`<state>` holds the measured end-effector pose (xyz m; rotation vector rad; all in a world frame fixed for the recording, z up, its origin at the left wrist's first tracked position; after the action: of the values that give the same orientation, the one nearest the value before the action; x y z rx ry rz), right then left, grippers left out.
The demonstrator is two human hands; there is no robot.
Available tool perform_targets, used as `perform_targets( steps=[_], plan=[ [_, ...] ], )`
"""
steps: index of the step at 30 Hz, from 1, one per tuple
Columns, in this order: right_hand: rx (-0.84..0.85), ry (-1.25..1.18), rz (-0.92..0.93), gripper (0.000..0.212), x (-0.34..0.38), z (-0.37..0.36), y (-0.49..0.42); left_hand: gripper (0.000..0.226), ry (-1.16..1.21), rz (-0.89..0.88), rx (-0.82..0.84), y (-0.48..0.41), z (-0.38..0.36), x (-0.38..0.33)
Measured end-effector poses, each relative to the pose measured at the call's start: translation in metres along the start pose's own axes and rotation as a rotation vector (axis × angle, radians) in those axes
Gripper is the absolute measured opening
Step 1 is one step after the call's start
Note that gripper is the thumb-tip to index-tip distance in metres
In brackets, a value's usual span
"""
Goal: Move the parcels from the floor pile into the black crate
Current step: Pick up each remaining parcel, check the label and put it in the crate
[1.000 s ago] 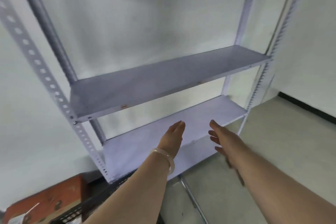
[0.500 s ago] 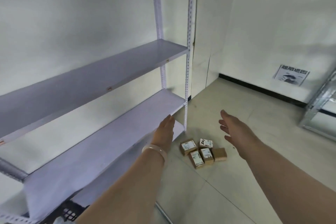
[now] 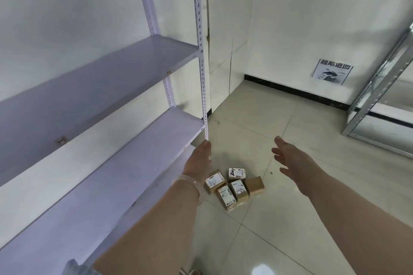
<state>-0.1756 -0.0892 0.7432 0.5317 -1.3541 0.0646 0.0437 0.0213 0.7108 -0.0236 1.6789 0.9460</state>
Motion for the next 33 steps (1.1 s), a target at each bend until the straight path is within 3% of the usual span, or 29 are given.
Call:
perform_targets(
  steps=[5, 10, 15, 19, 22, 27, 30, 33],
  plan=[
    [-0.064, -0.048, -0.049, 0.043, 0.015, 0.004, -0.058, 0.048, -0.049, 0.013, 0.068, -0.063, -0.03, -0.053],
    [-0.085, 0.005, -0.05, 0.026, 0.004, 0.038, -0.102, 0.052, -0.002, 0.052, 0.137, -0.117, -0.081, -0.063],
    [-0.071, 0.046, -0.106, 0.021, -0.021, 0.089, -0.182, 0.047, -0.07, 0.1, 0.136, -0.176, -0.126, -0.055],
    [0.03, 0.183, -0.156, 0.042, -0.058, 0.113, -0.266, 0.026, 0.011, 0.177, -0.038, -0.239, -0.136, -0.047],
    [0.15, 0.299, -0.178, 0.045, -0.073, 0.123, -0.333, 0.03, 0.03, 0.246, -0.126, -0.284, -0.158, -0.028],
    [0.264, 0.541, -0.136, 0.051, -0.095, 0.126, -0.431, 0.041, -0.053, 0.337, -0.09, -0.345, -0.213, 0.025],
    [0.403, 0.681, -0.179, 0.053, -0.164, 0.106, -0.483, 0.034, -0.03, 0.415, -0.1, -0.396, -0.219, 0.08],
    [0.519, 0.844, -0.246, 0.058, -0.262, 0.089, -0.523, 0.044, -0.03, 0.496, -0.128, -0.453, -0.211, 0.152]
  ],
)
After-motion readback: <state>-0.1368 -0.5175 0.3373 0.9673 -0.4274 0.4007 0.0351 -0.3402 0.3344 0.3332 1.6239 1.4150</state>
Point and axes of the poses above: each hand's wrist, its own y-axis away from the middle knuckle, its own z-axis out of the back of the hand, x = y × z, the point moved 10 cm from there along -y, towards the middle knuckle, and after that the axes turned 8 degrees about z, right-handed, at the moved point
